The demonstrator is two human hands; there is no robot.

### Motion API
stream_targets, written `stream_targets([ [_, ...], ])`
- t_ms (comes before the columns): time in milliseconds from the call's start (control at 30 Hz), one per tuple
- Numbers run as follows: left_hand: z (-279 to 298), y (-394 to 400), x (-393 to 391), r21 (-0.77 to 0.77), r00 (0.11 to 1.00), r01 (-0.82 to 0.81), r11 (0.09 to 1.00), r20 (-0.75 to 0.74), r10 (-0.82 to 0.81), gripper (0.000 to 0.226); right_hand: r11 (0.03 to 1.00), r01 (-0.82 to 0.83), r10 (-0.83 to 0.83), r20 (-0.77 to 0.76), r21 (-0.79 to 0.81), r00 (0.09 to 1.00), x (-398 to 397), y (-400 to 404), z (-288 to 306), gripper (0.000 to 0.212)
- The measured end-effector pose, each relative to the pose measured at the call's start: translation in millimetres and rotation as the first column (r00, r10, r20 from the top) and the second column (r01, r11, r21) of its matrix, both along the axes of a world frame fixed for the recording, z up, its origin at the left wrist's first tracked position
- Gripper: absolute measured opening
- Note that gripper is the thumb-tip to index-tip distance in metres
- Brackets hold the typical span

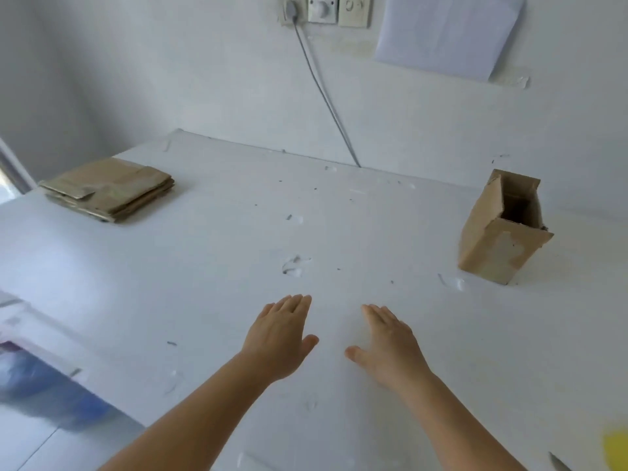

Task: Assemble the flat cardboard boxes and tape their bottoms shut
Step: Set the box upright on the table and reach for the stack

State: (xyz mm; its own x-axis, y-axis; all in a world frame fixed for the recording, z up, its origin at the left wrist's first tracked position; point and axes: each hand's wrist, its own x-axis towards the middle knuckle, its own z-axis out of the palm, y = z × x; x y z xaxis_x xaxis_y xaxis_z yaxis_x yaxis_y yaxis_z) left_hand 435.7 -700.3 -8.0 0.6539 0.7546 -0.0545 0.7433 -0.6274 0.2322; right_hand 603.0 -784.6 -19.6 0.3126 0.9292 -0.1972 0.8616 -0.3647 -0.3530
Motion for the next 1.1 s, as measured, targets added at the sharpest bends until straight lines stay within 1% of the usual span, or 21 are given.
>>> stream_targets([
  [200, 6.9, 27.2, -121.3, 0.002, 0.994, -0.113, 0.994, 0.014, 0.113, 0.067, 0.994, -0.108, 0.108, -0.017, 0.026, 0.994, -112.1, 47.4, 13.0, 0.079],
  [333, 12.4, 49.7, -198.9, 0.017, 0.987, -0.158, 0.987, 0.01, 0.158, 0.067, 0.986, -0.161, 0.161, -0.01, 0.048, 0.987, -184.9, 80.8, 17.6, 0.078],
  [533, 20.4, 81.8, -290.2, 0.045, 0.973, -0.231, 0.972, 0.013, 0.23, 0.067, 0.97, -0.229, 0.231, -0.009, 0.078, 0.973, -272.9, 124.6, 24.0, 0.078],
  [667, 24.1, 107.6, -329.7, 0.052, 0.965, -0.263, 0.963, 0.016, 0.263, 0.067, 0.956, -0.281, 0.282, 0.002, 0.079, 0.959, -312.6, 154.3, 28.8, 0.077],
  [833, 24.8, 148.7, -358.8, 0.052, 0.95, -0.31, 0.949, 0.044, 0.308, 0.067, 0.945, -0.317, 0.317, 0.011, 0.078, 0.948, -341.1, 201.6, 27.0, 0.076],
  [1100, 35.6, 253.5, -389.6, 0.103, 0.944, -0.331, 0.938, 0.033, 0.329, 0.066, 0.94, -0.318, 0.32, 0.001, 0.121, 0.947, -366.9, 318.0, 24.1, 0.075],
])
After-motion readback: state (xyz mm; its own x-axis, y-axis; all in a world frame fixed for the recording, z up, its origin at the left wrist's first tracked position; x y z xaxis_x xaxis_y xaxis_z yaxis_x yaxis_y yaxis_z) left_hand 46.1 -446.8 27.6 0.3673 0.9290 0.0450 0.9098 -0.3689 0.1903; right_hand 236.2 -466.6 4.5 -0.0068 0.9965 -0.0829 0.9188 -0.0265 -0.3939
